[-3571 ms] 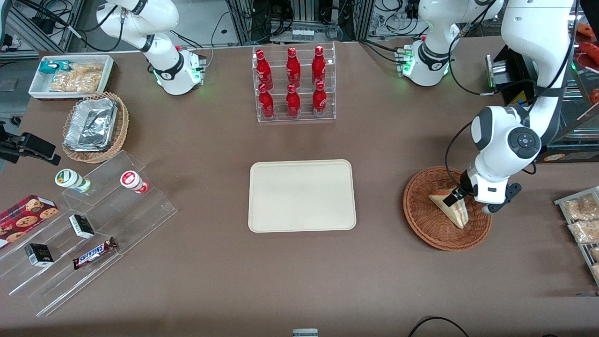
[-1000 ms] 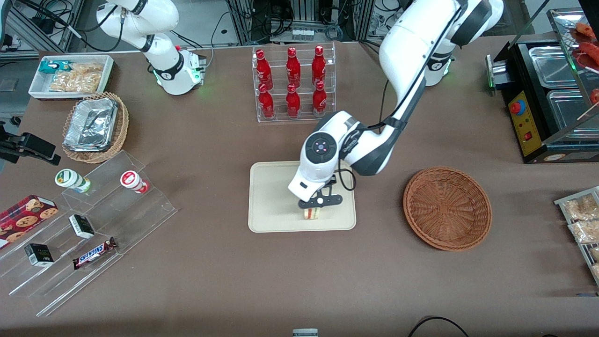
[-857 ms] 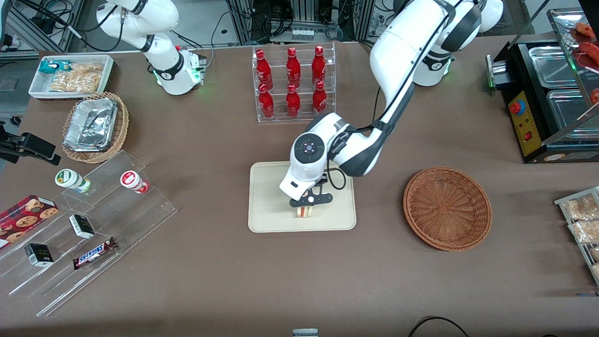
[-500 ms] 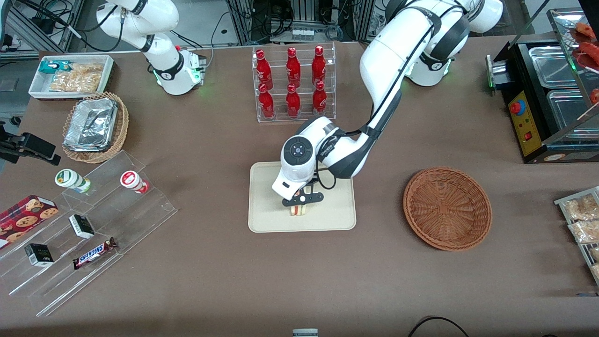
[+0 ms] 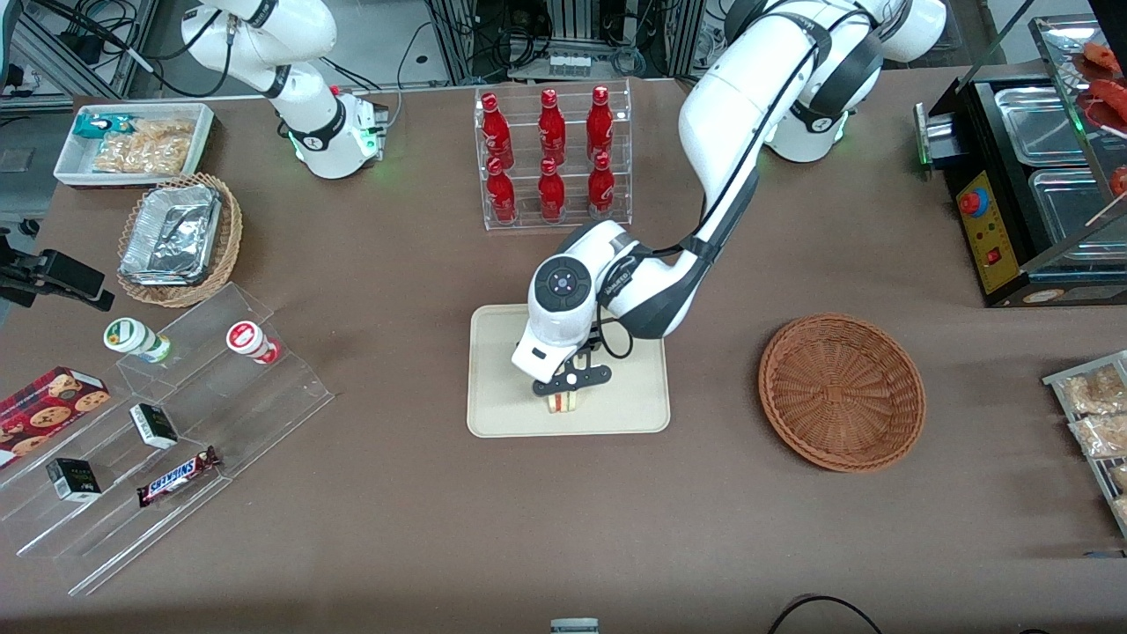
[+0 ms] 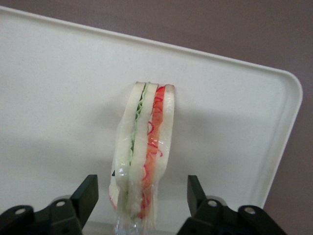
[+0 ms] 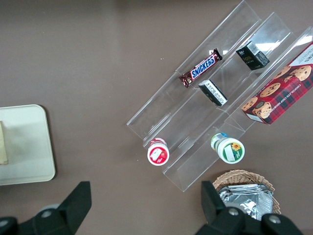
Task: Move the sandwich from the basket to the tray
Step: 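Open the left gripper to release the sandwich onto the tray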
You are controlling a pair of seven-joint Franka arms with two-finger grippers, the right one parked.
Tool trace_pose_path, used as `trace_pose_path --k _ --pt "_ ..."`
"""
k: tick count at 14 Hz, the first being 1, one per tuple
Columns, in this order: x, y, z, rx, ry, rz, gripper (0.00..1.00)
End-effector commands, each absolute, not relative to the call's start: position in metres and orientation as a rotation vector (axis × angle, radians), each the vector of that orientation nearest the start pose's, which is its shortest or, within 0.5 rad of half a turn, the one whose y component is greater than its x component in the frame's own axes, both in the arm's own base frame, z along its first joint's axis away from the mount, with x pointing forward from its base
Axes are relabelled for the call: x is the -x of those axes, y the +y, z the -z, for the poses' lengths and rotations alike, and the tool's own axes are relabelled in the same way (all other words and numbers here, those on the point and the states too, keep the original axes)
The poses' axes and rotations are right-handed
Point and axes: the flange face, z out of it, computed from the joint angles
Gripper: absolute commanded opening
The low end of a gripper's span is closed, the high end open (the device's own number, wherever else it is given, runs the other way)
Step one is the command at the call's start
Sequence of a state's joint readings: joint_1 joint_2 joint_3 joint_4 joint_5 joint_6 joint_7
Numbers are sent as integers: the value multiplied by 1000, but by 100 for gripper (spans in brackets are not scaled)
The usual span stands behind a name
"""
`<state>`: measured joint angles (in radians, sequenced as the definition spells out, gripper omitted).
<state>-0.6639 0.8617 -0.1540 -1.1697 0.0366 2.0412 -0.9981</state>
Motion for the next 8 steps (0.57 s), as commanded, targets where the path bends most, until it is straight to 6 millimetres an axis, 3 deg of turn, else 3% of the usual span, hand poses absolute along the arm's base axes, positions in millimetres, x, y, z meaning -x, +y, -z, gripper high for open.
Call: trace_pose_path --k 1,2,5,8 --pt "-541 -517 -345 3134 -358 -85 100" --pt "-539 -512 -368 3129 -357 -77 100" --pt "-548 -467 -409 3043 -459 -126 100" --pt "-560 -412 -415 2966 -529 -197 100"
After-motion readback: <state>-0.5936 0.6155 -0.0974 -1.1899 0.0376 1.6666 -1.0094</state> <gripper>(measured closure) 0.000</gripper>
